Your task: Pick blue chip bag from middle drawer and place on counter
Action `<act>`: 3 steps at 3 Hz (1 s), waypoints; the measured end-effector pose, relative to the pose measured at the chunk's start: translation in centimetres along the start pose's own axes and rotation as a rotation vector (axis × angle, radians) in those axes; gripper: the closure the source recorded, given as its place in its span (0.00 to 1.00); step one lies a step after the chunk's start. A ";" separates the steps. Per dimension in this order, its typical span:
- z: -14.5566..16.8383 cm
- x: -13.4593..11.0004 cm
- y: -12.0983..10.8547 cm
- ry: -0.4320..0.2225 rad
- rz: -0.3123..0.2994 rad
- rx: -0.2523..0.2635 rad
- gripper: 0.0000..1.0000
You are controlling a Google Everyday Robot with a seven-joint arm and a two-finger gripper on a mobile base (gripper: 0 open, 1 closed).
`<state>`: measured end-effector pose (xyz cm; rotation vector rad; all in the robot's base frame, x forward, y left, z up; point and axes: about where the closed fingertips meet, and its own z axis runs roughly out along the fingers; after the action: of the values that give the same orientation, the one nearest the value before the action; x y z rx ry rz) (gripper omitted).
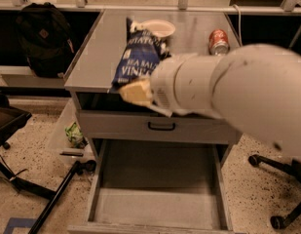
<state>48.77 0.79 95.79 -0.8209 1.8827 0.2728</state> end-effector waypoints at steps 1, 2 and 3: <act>-0.3 -4.2 -4.1 -0.057 0.025 0.070 1.00; -0.3 -6.7 -6.8 -0.078 0.006 0.122 1.00; -0.2 -8.4 -8.2 -0.088 -0.009 0.154 1.00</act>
Offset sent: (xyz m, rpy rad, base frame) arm 0.1020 -0.0220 0.1032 -0.0048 -0.1545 -0.1491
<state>56.04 -1.87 104.61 -0.7025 1.7928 0.1539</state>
